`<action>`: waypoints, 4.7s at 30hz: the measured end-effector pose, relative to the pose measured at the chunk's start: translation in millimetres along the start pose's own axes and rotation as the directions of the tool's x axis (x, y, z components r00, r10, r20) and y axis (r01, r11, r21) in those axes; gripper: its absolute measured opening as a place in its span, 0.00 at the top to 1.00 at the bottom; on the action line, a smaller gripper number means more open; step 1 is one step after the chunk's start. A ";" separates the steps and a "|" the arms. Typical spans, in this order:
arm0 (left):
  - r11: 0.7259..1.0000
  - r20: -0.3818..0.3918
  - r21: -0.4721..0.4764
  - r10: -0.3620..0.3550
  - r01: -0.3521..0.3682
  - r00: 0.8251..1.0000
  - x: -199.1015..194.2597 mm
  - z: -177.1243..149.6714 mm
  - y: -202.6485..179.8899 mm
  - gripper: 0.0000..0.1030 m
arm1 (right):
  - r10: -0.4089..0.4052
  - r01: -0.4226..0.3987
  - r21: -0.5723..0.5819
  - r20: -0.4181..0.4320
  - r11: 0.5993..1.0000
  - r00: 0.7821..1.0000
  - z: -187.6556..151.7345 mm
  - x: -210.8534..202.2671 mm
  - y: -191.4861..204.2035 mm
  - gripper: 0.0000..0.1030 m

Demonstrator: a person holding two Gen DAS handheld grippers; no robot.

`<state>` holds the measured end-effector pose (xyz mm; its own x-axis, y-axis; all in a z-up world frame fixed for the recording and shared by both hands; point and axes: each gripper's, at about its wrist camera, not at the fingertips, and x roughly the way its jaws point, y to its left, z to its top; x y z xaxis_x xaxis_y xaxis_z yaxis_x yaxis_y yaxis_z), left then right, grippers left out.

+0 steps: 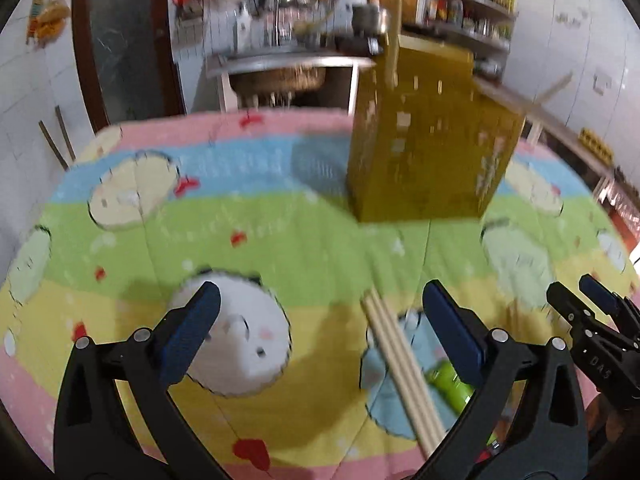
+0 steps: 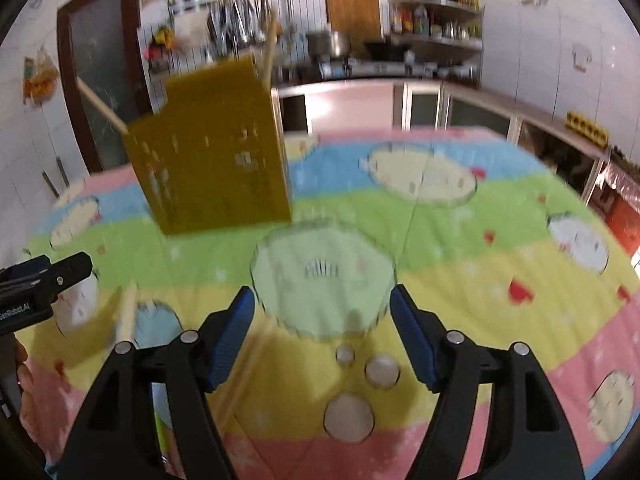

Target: Organize utensils

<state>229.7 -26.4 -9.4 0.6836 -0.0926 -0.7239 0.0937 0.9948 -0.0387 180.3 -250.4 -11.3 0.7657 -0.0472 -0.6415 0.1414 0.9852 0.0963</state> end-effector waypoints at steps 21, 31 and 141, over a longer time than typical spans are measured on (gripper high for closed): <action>0.999 -0.129 -0.054 -0.012 0.005 0.992 31.0 -24.7 4.9 0.05 | -0.015 0.014 -0.013 -0.098 1.000 0.995 -13.9 18.7 4.9 0.33; 0.999 -0.131 -0.044 0.019 -0.025 0.991 28.3 -25.0 7.2 0.06 | 0.003 -0.006 -0.026 -0.106 1.000 0.994 -15.1 17.8 11.4 0.33; 0.996 0.351 0.009 -0.081 0.084 0.933 -103.4 37.4 -17.6 0.96 | 0.108 -0.096 -0.051 0.352 0.994 0.930 69.8 -93.2 15.2 0.94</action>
<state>184.5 -35.9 91.9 0.8841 -0.1817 -0.4305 0.1567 0.9832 -0.0933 154.8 -242.5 103.1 0.9481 0.0048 -0.3180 0.0349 0.9923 0.1190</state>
